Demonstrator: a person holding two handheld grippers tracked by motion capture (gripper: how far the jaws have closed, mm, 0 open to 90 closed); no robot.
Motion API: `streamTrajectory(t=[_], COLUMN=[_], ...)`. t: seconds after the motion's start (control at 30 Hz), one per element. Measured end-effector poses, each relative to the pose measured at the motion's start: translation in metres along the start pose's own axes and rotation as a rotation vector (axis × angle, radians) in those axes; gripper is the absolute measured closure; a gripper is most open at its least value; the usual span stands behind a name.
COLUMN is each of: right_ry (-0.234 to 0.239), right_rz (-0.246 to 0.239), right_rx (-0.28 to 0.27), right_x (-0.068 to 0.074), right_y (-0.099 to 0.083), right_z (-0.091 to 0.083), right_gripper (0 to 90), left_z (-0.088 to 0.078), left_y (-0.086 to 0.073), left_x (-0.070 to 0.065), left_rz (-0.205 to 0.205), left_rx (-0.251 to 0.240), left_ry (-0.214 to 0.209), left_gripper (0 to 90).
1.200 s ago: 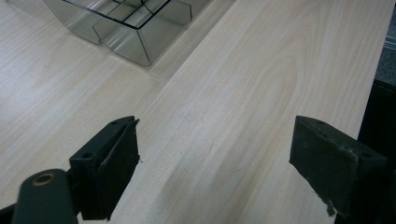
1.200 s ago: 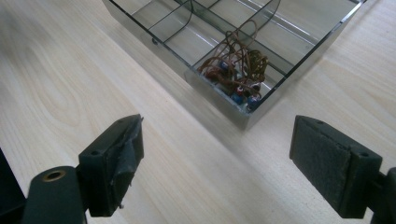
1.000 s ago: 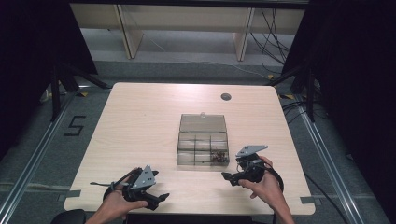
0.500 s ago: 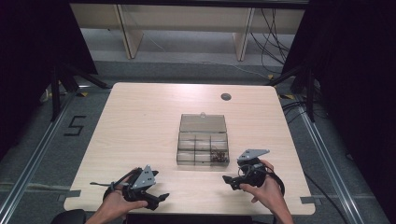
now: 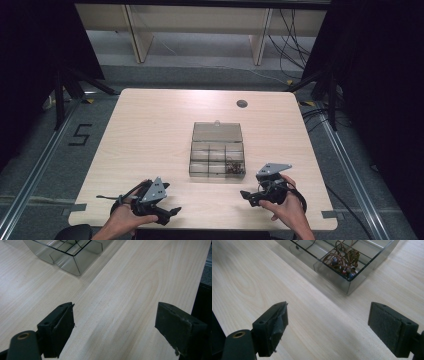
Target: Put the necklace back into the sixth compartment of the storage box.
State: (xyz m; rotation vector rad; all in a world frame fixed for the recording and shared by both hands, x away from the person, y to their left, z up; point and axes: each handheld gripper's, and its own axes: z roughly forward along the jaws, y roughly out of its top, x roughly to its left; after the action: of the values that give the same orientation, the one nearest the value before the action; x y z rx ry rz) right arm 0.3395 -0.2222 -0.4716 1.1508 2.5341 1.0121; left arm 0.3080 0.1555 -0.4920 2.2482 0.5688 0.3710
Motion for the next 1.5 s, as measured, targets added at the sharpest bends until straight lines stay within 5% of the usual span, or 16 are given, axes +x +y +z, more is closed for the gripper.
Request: streamTrajectory(t=[0.03, 0.07, 0.1, 0.27, 0.4, 0.5, 1.5], right_ry=[-0.004, 0.002, -0.003, -0.001, -0.003, 0.003, -0.003], right_rz=[-0.018, 0.008, -0.002, 0.014, 0.029, 0.005, 0.036], right_rx=[-0.031, -0.020, 0.001, -0.002, -0.026, -0.015, 0.002], right_x=[-0.001, 0.000, -0.001, -0.002, -0.001, -0.003, 0.000], right_y=[-0.002, -0.002, -0.003, -0.007, -0.010, -0.011, -0.027], right_z=[0.003, 0.001, 0.000, -0.002, -0.002, -0.002, -0.008], right_gripper=[17.3, 17.3, 17.3, 17.3, 17.3, 17.3, 17.2], left_z=[0.000, 0.000, 0.000, 0.000, 0.000, 0.000, 0.001], left_y=[-0.001, 0.000, -0.001, 0.000, 0.000, 0.000, -0.001], left_x=[-0.001, 0.000, -0.001, 0.000, -0.001, -0.001, -0.002], left_rz=[-0.025, 0.001, -0.028, 0.004, -0.023, -0.021, -0.020], left_rx=[-0.001, 0.001, -0.003, -0.001, 0.002, 0.002, 0.001], left_ry=[-0.001, 0.000, 0.000, -0.002, -0.004, -0.003, -0.005], left_gripper=[15.2, 15.2, 15.2, 15.2, 15.2, 15.2, 15.2])
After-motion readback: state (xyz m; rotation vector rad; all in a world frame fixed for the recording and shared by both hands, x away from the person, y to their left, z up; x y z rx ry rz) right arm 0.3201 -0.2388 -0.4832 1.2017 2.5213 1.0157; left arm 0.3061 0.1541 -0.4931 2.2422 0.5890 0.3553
